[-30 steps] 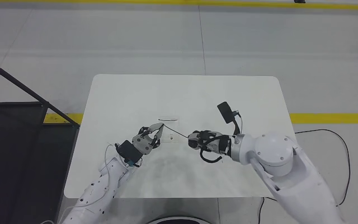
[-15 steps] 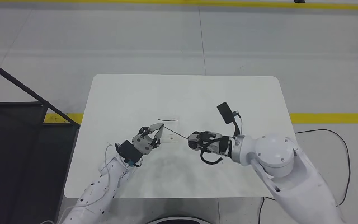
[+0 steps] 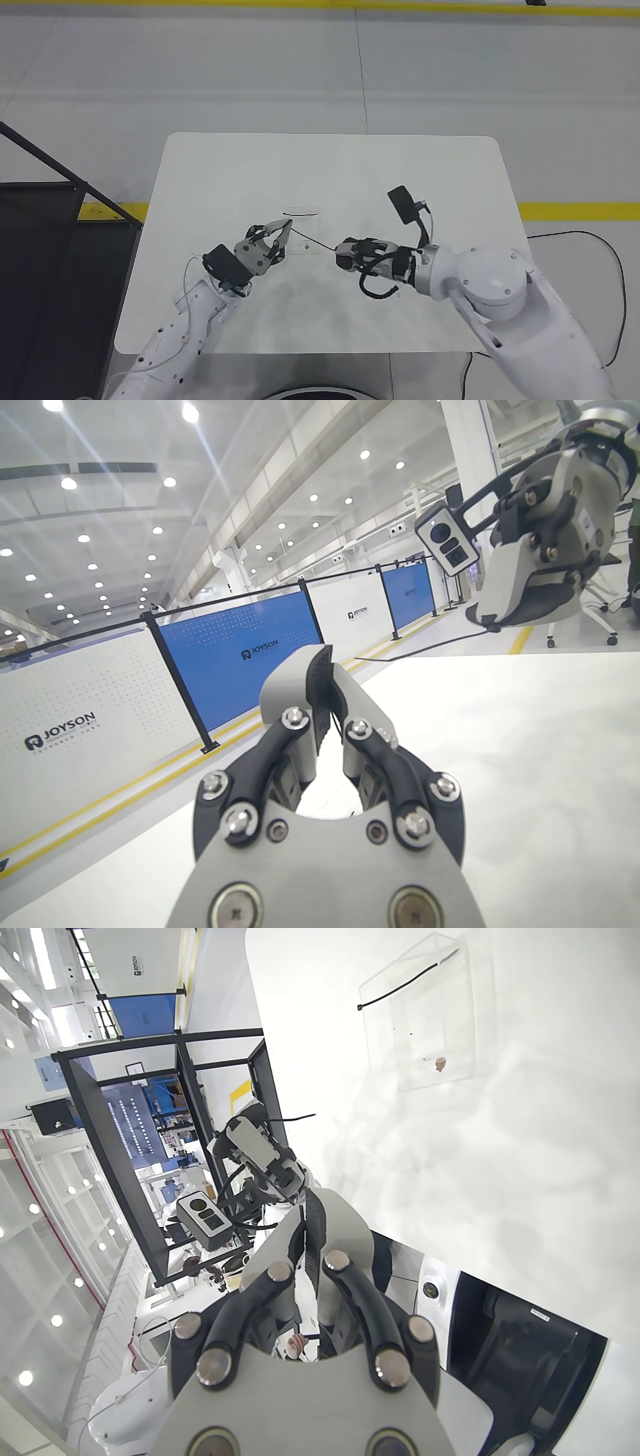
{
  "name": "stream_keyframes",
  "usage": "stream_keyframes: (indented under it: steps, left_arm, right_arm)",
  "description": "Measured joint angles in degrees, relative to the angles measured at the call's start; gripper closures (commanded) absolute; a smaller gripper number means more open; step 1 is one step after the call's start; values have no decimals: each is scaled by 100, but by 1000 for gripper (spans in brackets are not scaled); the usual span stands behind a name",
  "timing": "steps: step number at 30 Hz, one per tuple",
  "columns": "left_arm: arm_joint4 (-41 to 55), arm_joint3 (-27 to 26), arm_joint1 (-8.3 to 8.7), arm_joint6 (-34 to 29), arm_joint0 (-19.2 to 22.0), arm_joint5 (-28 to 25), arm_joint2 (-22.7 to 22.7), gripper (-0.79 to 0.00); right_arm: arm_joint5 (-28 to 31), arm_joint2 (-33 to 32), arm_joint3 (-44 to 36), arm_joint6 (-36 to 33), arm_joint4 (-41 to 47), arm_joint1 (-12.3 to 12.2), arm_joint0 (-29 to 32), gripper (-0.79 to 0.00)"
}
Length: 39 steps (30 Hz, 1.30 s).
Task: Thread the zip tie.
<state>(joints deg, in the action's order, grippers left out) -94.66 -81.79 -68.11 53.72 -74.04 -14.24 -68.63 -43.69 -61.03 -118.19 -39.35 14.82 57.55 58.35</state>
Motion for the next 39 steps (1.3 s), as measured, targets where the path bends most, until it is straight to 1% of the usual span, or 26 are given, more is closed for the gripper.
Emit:
stream_keyframes:
  steps: [7,18,29,39]
  left_arm:
    - [-9,-39,7,39,-36,-52,-3,0]
    - [-39,-39,6,58,-42,-20,8,0]
    - [-39,-39,6,58,-41,-20,7,0]
    - [-39,-39,6,58,-41,-21,7,0]
  right_arm:
    - [84,-85,-48,-7,-9,-24,121,0]
    - [141,-132,4,-1,136,-19,125,0]
    - [-45,-42,66,3,151,0,-36,0]
    - [-89,-14,127,69,254,22,-122,0]
